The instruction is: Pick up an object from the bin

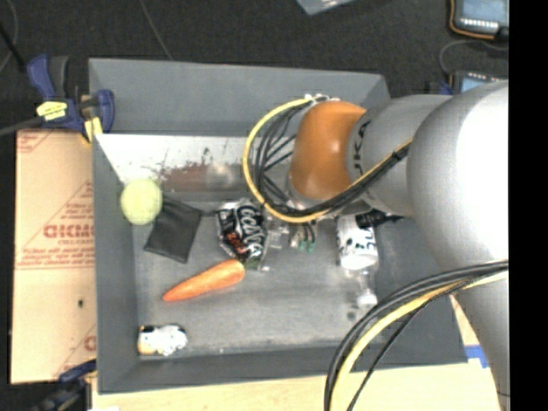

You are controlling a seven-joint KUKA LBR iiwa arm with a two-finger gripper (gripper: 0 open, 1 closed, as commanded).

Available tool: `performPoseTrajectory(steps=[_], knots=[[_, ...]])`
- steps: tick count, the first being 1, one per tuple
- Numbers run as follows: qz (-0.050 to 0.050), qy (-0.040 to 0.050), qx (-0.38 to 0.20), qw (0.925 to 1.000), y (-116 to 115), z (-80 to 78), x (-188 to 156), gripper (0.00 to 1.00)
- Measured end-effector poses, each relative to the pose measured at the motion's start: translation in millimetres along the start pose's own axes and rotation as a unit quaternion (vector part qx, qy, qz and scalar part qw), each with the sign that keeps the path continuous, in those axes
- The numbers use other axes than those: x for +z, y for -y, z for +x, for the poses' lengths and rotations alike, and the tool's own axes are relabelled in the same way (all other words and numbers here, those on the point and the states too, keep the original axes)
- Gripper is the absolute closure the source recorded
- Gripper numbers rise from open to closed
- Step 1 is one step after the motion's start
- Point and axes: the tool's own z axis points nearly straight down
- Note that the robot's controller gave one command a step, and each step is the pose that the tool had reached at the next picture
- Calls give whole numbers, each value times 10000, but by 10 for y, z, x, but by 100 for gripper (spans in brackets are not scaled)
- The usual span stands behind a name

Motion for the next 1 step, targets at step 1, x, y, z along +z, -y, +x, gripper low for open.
performPoseTrajectory(steps=[1], knots=[[3,0,-3,10000,2,0,0,100]])
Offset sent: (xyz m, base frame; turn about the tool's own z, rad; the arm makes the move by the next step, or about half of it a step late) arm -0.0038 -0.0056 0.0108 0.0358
